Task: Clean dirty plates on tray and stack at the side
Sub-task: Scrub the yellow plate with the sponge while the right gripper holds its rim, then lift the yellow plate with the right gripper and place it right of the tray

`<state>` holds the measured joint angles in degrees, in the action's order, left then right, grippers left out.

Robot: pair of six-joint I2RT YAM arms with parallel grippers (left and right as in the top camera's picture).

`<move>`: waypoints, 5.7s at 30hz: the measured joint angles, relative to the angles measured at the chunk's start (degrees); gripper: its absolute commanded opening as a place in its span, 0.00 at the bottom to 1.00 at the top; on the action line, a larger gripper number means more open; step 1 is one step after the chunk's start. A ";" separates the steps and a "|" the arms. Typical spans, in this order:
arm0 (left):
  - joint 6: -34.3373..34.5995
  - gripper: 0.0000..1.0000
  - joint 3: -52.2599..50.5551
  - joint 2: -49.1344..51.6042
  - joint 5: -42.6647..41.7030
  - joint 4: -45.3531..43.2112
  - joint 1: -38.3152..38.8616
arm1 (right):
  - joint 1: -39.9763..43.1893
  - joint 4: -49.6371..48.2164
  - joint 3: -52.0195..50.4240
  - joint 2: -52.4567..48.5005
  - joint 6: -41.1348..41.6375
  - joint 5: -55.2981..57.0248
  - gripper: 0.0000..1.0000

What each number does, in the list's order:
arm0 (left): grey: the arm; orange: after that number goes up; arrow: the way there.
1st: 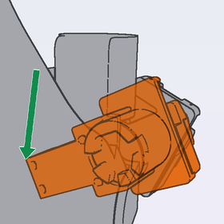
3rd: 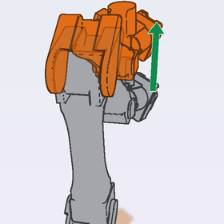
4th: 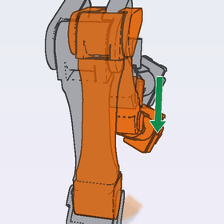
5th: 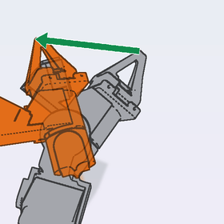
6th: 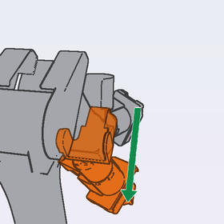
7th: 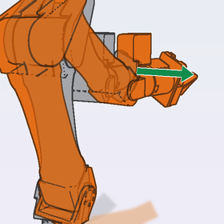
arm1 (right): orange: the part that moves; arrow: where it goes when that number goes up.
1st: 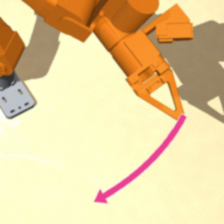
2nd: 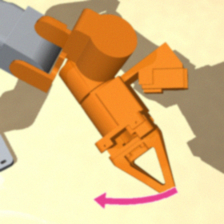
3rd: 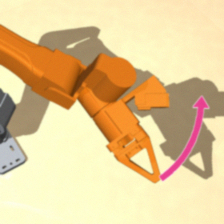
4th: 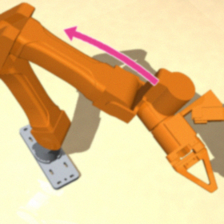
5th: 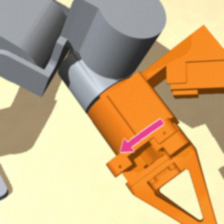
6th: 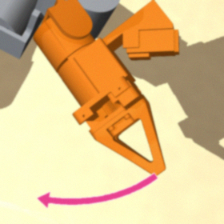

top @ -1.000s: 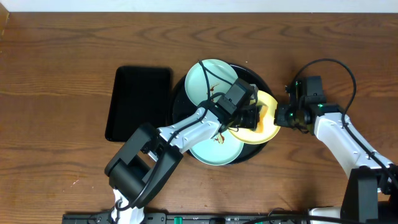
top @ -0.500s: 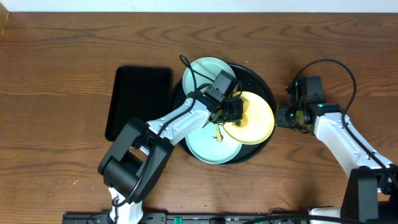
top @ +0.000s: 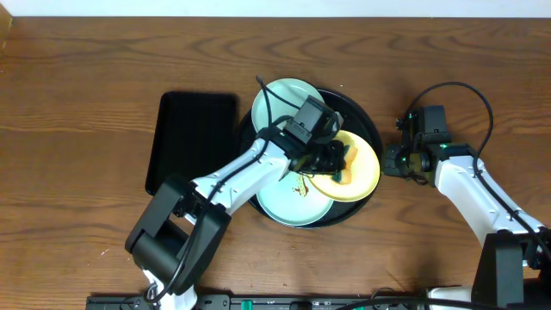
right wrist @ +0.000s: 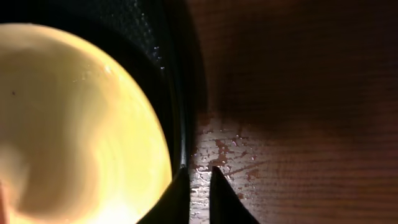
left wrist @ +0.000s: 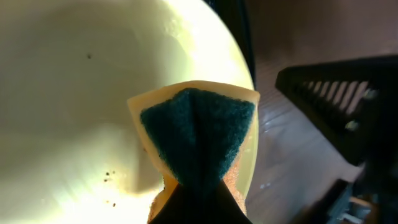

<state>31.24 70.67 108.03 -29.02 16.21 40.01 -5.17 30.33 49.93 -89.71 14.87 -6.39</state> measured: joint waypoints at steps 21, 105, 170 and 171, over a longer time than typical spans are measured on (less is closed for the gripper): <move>-5.11 0.08 -1.25 0.00 30.21 -2.91 4.28 | 0.00 0.31 0.00 0.00 0.00 0.00 0.13; -10.29 0.08 -1.22 -2.34 7.45 -0.02 -7.91 | -3.28 -7.37 0.31 4.55 1.03 0.79 0.01; -19.52 0.08 -1.22 -14.99 21.84 23.69 -35.15 | -2.93 -6.62 0.26 12.76 -4.92 40.28 0.01; -20.70 0.08 -1.22 -14.97 23.45 23.54 -35.15 | -0.11 -5.95 0.26 12.76 -3.54 37.88 0.01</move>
<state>10.55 69.45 93.06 -5.56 39.75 4.86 -5.28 24.38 50.19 -76.95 11.33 31.48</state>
